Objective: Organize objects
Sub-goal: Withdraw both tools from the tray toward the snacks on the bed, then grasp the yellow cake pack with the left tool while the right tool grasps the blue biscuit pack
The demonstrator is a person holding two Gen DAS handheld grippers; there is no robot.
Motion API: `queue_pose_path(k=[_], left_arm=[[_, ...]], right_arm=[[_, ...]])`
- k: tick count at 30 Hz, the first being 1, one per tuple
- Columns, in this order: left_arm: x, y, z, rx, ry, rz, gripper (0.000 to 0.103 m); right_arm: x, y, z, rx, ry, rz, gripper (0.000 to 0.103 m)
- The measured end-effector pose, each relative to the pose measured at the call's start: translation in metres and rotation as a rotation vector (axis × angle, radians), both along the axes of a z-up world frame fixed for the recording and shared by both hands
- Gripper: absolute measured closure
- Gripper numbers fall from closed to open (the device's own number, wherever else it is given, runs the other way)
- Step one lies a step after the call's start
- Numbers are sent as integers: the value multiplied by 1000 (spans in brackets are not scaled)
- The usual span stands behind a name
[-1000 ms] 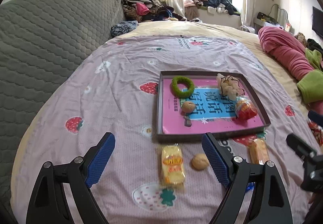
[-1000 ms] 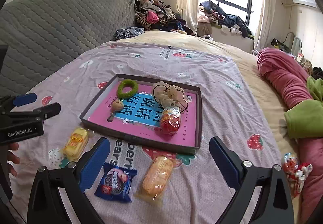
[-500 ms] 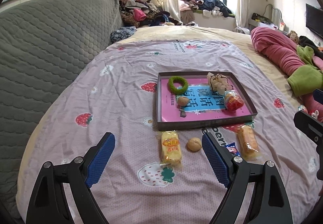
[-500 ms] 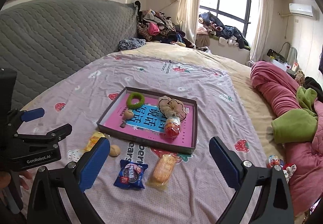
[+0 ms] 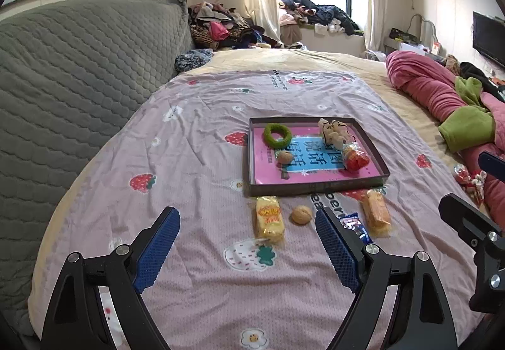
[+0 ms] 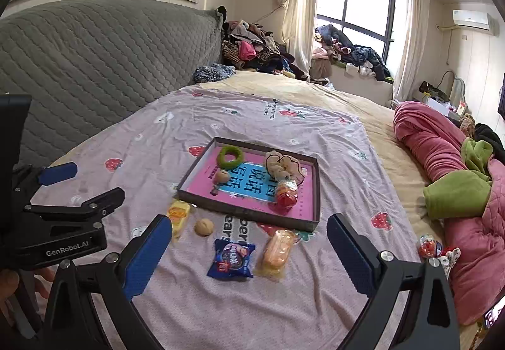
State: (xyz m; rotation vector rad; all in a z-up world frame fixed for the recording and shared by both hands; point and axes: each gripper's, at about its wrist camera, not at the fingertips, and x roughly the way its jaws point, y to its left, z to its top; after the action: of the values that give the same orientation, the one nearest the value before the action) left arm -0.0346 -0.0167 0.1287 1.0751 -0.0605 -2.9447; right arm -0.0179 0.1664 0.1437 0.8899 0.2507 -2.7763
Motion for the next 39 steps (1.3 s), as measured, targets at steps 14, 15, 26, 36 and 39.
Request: queue_pose_path(k=[14, 15, 26, 36, 39], left_arm=[[5, 1, -35, 0, -23, -21, 14], [4, 1, -37, 2, -26, -23, 14], [-14, -2, -73, 19, -72, -35, 14], [-33, -3, -99, 18, -108, -34, 14], [-38, -2, -106, 17, -121, -36, 14]], right_arm=[[11, -9, -34, 37, -31, -23, 4], [11, -10, -38, 46, -34, -23, 4], [-3, -21, -80, 100, -74, -16, 4], [-22, -22, -112, 102, -110, -16, 4], [-26, -28, -120, 132, -114, -8, 4]])
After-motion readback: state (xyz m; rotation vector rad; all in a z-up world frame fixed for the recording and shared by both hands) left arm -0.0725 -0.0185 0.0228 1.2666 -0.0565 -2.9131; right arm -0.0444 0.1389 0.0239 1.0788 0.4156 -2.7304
